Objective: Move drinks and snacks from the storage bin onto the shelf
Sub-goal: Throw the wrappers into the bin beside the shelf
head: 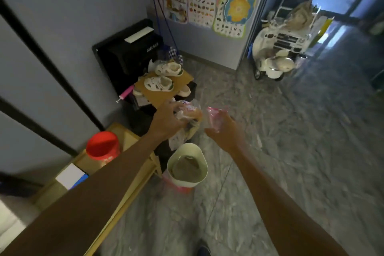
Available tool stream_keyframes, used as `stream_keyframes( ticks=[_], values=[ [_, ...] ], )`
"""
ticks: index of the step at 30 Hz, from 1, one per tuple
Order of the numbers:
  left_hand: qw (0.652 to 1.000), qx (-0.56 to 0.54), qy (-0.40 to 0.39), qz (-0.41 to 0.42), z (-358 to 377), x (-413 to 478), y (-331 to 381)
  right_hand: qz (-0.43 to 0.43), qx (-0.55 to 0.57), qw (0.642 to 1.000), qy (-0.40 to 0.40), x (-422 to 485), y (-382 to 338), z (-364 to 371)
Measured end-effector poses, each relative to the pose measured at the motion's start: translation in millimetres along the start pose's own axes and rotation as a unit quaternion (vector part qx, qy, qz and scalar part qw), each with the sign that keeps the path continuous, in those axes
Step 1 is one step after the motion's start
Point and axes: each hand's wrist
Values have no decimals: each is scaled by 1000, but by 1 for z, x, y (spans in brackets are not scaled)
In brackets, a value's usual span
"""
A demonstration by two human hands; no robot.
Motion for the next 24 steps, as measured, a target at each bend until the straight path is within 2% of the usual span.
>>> stream_keyframes(
  ticks=[6,15,20,24],
  values=[
    [996,23,-15,-82,124,30,-129,78,3,995,-66,8,108,137],
    [989,16,-80,-122,319,46,-344,143,-32,983,-114,-4,256,376],
    [987,34,-102,-115,374,52,-405,159,-71,978,-113,-5,300,440],
    [989,34,-110,-93,385,53,-416,180,-72,973,-127,-4,305,451]
  ],
)
Point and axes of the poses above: each hand's wrist, its own x-axis towards the middle knuckle, its own z-axis out of the palm, y = z × x, and after that the axes turned 4 degrees about -z, right-handed
